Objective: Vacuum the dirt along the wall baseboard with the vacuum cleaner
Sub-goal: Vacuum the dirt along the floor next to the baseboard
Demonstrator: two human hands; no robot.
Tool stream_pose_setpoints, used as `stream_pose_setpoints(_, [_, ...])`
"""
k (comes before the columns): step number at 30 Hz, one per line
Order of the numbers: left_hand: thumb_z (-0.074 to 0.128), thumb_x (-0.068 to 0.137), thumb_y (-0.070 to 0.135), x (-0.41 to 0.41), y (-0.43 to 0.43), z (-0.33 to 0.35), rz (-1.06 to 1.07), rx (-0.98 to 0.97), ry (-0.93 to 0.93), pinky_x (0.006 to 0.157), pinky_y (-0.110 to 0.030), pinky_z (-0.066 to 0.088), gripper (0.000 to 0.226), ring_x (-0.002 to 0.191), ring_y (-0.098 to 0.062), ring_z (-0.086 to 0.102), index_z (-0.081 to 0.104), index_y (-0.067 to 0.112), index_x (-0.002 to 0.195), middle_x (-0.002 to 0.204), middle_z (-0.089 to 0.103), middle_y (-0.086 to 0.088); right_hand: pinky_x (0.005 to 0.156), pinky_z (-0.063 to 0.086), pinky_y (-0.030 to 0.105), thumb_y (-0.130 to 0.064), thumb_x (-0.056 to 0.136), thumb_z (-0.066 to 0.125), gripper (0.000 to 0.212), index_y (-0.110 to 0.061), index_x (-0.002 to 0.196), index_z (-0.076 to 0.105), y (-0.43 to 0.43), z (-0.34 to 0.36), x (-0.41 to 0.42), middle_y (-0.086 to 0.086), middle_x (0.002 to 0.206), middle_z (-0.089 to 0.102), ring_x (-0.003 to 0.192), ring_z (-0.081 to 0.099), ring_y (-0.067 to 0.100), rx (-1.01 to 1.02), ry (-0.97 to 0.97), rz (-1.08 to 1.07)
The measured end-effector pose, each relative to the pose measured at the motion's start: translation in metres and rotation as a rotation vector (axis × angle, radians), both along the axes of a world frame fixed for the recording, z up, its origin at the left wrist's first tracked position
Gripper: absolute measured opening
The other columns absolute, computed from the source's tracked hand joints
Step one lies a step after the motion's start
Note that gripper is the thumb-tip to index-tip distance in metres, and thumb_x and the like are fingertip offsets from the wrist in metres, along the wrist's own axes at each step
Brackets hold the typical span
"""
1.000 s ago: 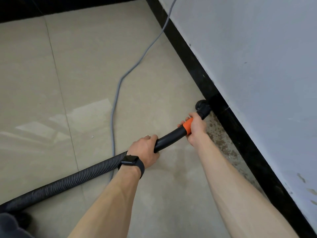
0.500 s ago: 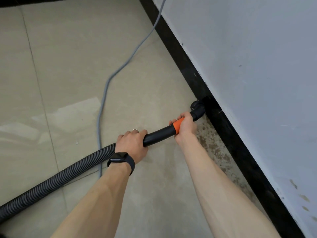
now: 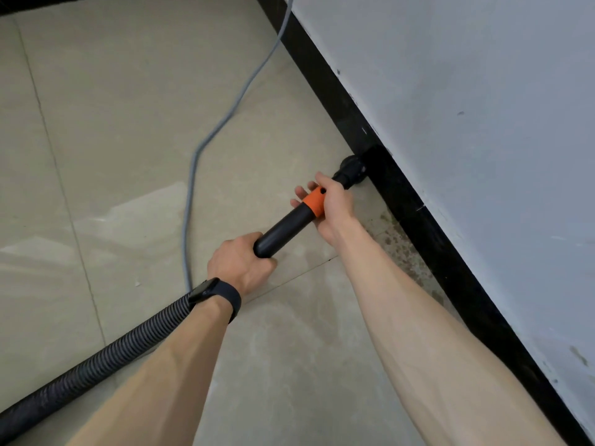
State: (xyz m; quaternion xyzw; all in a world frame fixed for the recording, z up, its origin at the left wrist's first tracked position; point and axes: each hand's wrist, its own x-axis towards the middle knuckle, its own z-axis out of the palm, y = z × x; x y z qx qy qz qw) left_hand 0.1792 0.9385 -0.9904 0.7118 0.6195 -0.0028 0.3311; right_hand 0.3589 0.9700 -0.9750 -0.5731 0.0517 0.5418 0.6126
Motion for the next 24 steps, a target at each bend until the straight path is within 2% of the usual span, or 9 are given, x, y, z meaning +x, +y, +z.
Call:
stream_pose_setpoints(2, [0.06, 0.072, 0.033, 0.0, -0.003, 0.0, -0.021, 0.017, 0.008, 0.061, -0.031, 0.055, 0.009, 0.062, -0.017, 0.06, 0.055, 0.033, 0.079, 0.066, 0.061, 0.008, 0.049, 0.058, 0.035, -0.012, 0.101, 0.061, 0.019, -0.004, 0.116, 0.051, -0.005, -0.001, 0.0, 0.009, 0.084, 0.056, 0.051, 0.068, 0.02, -0.025, -0.018, -0.019])
stream_pose_setpoints(5, [0.059, 0.072, 0.035, -0.004, -0.012, 0.002, -0.098, 0.048, 0.043, 0.06, -0.03, 0.054, 0.011, 0.062, -0.014, 0.059, 0.055, 0.034, 0.082, 0.066, 0.06, 0.01, 0.048, 0.056, 0.033, -0.008, 0.099, 0.061, 0.017, -0.006, 0.109, 0.048, -0.02, -0.005, -0.001, 0.009, 0.08, 0.053, 0.044, 0.061, 0.017, -0.054, -0.04, -0.084])
stream_pose_setpoints(12, [0.06, 0.074, 0.038, -0.047, -0.042, 0.013, -0.179, 0.062, 0.153, 0.052, -0.026, 0.044, 0.012, 0.06, -0.012, 0.056, 0.051, 0.031, 0.08, 0.065, 0.058, 0.009, 0.055, 0.059, 0.037, -0.007, 0.095, 0.065, 0.036, -0.009, 0.124, 0.044, -0.059, -0.005, -0.037, 0.009, 0.078, 0.055, 0.049, 0.064, 0.02, -0.061, 0.066, -0.042])
stream_pose_setpoints(18, [0.062, 0.075, 0.035, -0.108, -0.055, 0.03, -0.154, 0.011, 0.225, 0.064, -0.034, 0.056, 0.012, 0.065, -0.017, 0.061, 0.054, 0.031, 0.084, 0.07, 0.061, 0.008, 0.059, 0.061, 0.037, -0.009, 0.094, 0.064, 0.035, -0.013, 0.114, 0.036, -0.074, -0.008, -0.097, 0.008, 0.078, 0.055, 0.051, 0.066, 0.022, -0.055, 0.165, -0.009])
stream_pose_setpoints(24, [0.063, 0.077, 0.032, -0.142, -0.066, 0.036, -0.136, 0.031, 0.23, 0.057, -0.029, 0.053, 0.011, 0.06, -0.013, 0.059, 0.053, 0.033, 0.078, 0.065, 0.061, 0.009, 0.061, 0.061, 0.033, -0.014, 0.096, 0.067, 0.037, -0.014, 0.116, 0.036, -0.083, -0.001, -0.124, 0.006, 0.079, 0.058, 0.053, 0.069, 0.018, -0.048, 0.225, 0.071])
